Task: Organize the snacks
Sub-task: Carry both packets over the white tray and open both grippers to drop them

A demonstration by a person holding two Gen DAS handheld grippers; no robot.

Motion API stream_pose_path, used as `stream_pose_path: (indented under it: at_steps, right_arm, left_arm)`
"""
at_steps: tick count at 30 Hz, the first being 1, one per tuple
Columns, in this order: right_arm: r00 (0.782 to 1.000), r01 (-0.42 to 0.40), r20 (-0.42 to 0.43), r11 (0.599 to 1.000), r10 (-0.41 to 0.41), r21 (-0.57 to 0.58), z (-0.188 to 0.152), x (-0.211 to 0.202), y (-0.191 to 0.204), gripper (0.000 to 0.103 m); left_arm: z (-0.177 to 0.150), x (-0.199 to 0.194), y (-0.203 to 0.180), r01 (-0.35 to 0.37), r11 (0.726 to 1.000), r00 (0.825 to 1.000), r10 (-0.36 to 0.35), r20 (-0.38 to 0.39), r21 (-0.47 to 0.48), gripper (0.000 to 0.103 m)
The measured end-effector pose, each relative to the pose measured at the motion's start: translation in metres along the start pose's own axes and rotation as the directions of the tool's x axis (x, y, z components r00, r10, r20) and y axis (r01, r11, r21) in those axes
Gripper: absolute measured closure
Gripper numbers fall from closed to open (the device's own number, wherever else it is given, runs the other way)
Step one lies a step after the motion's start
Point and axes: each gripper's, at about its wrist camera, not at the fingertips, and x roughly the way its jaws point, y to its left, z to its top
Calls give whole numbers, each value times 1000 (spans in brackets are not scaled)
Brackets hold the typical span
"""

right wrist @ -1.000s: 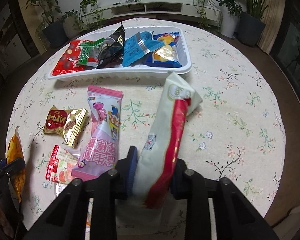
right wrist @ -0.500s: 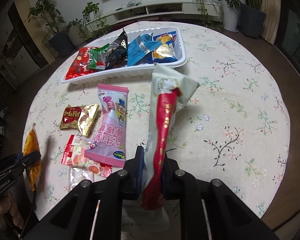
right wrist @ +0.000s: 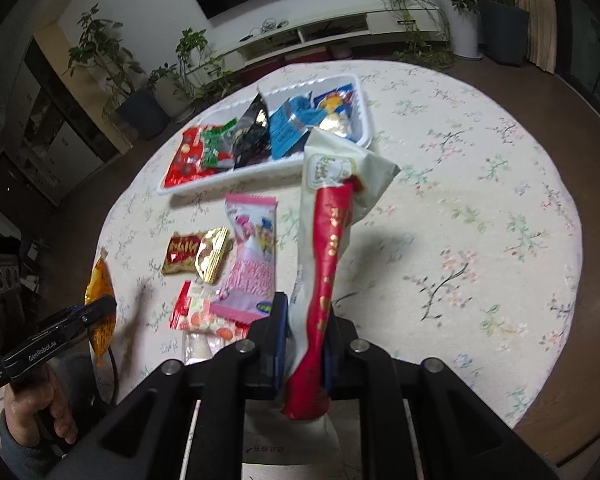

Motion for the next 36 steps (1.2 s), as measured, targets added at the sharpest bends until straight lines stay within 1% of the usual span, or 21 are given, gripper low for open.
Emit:
stream_pose_path:
  at_steps: [3,6,9,12,14,16,19,22,26,30,36]
  right_arm:
    - [999,6,33,1000,-7,21,17,-12,-11,88]
    - [997,14,72,1000,-16,25,40,-24,-18,88]
    - [992,16,122,1000,-17,13,69,-36,-17,88]
    - [987,-17,159,1000,19,-18,101,-40,-8,88]
    - [985,-34,169,998,42,-51,121,-36,5,88]
    - [984,-41,168,995,55,-89,137,-26,19,88]
    - [989,-45,132,990,63,-132,158,2,37,88]
    - [995,-44,83,987,57,-155,174,36,48,88]
    - [999,-28,19,984,31,-176,187,79,55,88]
    - [999,-16,-30,979,10,-202,192,108,62,88]
    - [996,15,-83,976,-34,-218,190,142,63,87]
  left_arm:
    - [18,-8,3,15,1000,1000,-15,23,-6,88]
    - [46,-17,2,14,1000,998,-15,55,14,88]
    - [84,-22,-6,12,999,996,-16,85,48,88]
    - [123,-16,-14,0,997,995,-9,100,81,88]
    - [153,-7,-21,-4,995,994,-7,106,102,88]
    - [176,5,-25,0,994,995,-11,99,110,88]
    - [207,33,-33,-7,992,997,-3,77,129,88]
    - [227,65,-38,-15,990,999,9,42,137,88]
    - [240,103,-36,-24,992,1000,23,9,127,88]
    - [242,132,-35,-29,992,999,31,-18,126,88]
    - [239,163,-30,-33,992,998,40,-52,120,88]
